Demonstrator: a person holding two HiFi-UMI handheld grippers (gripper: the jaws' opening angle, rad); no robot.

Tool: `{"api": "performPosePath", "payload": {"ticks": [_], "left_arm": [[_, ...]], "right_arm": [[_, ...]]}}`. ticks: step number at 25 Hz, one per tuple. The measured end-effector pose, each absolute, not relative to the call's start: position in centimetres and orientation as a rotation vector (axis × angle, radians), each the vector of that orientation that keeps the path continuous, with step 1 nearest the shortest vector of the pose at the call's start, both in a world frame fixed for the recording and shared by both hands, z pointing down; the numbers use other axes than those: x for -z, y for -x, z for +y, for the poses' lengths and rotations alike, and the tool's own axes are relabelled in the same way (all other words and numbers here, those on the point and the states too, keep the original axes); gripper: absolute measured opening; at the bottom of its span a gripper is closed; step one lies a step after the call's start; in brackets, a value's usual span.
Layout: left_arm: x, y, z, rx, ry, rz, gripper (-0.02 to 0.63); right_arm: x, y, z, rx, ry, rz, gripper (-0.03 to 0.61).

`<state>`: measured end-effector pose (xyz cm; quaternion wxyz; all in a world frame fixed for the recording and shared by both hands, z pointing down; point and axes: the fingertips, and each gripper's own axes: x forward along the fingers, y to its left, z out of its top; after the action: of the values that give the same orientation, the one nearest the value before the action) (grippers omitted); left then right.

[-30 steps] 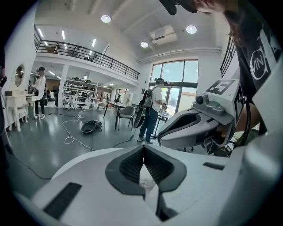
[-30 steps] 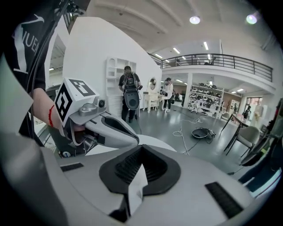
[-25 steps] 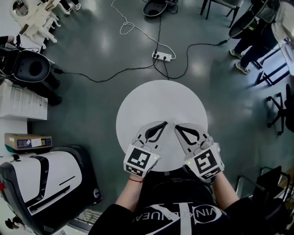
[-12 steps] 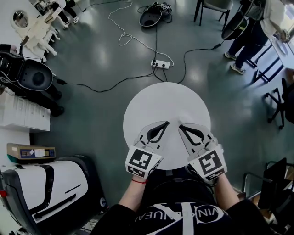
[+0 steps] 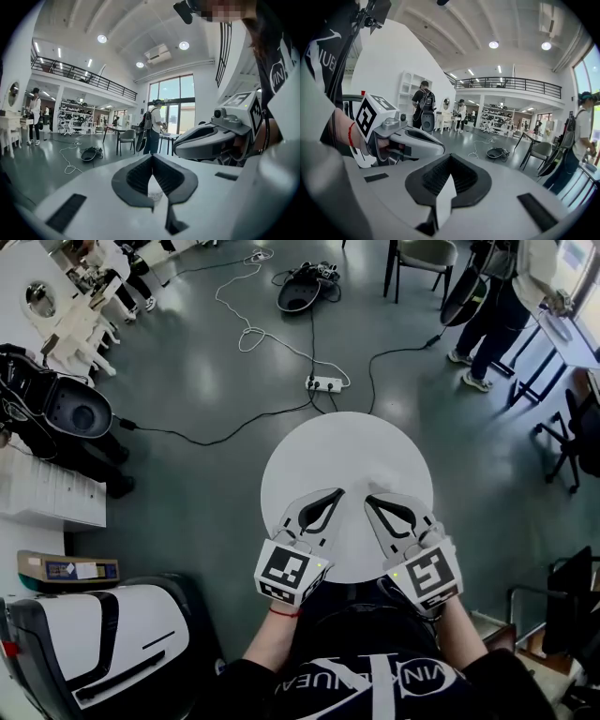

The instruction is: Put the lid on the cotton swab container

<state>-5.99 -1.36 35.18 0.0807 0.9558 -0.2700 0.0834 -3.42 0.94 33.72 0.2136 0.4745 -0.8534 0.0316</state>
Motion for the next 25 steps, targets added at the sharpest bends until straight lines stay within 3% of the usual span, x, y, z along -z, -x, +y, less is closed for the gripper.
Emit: {"api": "performPosePath", "payload": {"ticks": [25], "left_arm": [[-34.7, 8.4, 2.3, -0.25, -2.905, -0.802, 0.009]], "right_arm": [[-33.1, 6.5, 4.1, -0.033, -1.335, -2.391, 0.002]]}}
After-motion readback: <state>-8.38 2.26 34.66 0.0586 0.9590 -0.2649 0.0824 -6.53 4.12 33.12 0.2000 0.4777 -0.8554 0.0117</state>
